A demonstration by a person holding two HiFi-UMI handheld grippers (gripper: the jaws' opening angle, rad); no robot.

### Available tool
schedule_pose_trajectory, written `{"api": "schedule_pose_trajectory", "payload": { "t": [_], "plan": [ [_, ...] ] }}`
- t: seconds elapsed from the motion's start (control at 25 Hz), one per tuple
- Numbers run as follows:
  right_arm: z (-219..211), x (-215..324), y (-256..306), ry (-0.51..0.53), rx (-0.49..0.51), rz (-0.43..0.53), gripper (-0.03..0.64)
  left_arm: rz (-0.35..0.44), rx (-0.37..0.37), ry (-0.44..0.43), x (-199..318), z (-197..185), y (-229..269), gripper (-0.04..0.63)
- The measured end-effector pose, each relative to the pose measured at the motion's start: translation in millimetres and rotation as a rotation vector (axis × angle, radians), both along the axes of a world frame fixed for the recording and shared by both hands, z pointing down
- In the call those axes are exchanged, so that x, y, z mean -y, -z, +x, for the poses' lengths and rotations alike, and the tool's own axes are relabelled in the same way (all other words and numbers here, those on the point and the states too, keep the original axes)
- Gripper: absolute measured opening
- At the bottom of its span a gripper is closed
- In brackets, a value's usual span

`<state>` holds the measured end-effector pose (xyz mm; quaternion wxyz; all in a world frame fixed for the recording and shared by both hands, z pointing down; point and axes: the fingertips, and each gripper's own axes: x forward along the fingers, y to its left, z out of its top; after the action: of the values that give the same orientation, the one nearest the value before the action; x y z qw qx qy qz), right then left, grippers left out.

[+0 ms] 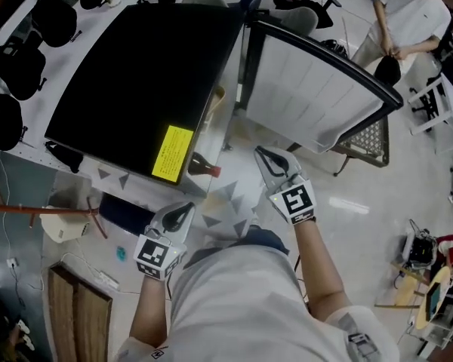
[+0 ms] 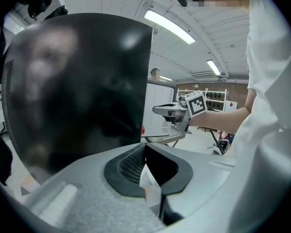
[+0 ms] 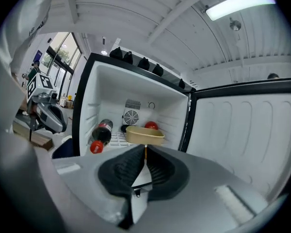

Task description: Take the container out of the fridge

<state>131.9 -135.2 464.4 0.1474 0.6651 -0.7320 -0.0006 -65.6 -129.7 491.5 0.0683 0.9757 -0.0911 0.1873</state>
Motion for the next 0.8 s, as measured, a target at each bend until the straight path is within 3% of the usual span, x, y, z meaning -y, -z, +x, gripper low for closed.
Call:
{"api": "schedule_pose_trajectory", "payload": {
  "t": [0.4, 0.8],
  "plan": [
    [18, 59, -15, 0.201, -0.131, -0.017, 0.035, 0.000, 0.044, 0.194, 4, 6, -2, 0.008],
    [11, 107, -20, 0.376, -0.237, 0.000, 0.127, -0.007, 0.047, 0.407, 1, 3, -7, 0.008]
  ]
}}
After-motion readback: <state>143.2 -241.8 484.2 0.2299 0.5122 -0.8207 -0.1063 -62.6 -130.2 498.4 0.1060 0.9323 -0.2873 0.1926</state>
